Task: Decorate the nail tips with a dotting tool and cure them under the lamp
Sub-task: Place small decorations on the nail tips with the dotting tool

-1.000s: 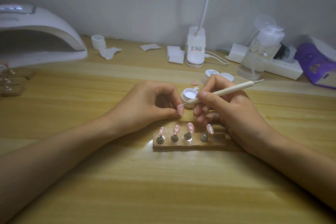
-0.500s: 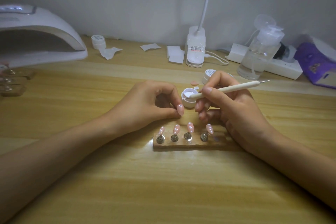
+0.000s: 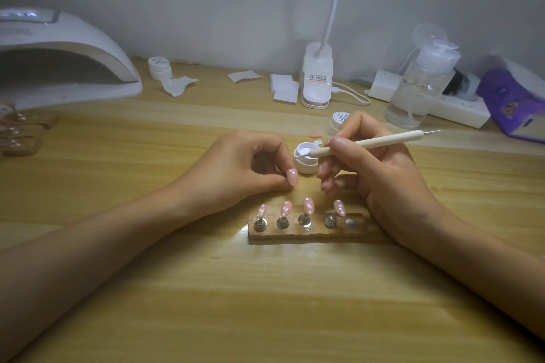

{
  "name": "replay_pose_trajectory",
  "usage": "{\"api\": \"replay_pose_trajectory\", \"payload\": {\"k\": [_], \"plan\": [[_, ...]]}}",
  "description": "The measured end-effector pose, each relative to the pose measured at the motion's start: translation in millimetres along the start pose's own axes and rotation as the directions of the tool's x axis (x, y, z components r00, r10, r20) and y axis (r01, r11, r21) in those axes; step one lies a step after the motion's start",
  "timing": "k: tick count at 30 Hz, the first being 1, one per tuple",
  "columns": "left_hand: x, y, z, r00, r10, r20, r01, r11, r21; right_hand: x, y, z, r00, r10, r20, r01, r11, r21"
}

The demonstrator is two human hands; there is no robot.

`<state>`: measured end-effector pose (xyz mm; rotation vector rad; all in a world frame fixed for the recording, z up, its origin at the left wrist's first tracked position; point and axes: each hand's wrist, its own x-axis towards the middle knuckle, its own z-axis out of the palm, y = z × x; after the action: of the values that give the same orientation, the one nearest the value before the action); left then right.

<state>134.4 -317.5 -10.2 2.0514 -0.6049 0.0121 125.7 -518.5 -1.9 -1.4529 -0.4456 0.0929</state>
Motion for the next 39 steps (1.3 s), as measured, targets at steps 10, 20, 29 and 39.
{"api": "replay_pose_trajectory", "payload": {"k": [10,20,29,39], "plan": [[0.6,-0.6,0.6,1.0,0.0,-0.003,0.0,1.0,0.003,0.2,2.5,-0.5,0.998,0.068,0.018,-0.066,0.996,-0.061],[0.7,-1.1,0.3,1.0,0.002,-0.002,-0.002,1.0,0.003,-0.5,2.9,0.3,0.997,0.078,0.021,-0.077,0.996,-0.051],[1.1,-1.7,0.2,1.0,0.003,-0.004,-0.003,1.0,0.016,-0.7,2.7,0.1,0.996,0.084,0.024,-0.082,0.995,-0.061],[1.2,-1.2,0.2,1.0,0.004,-0.007,-0.004,1.0,0.026,-0.3,2.7,0.2,0.996,0.085,0.024,-0.084,0.994,-0.064]]}}
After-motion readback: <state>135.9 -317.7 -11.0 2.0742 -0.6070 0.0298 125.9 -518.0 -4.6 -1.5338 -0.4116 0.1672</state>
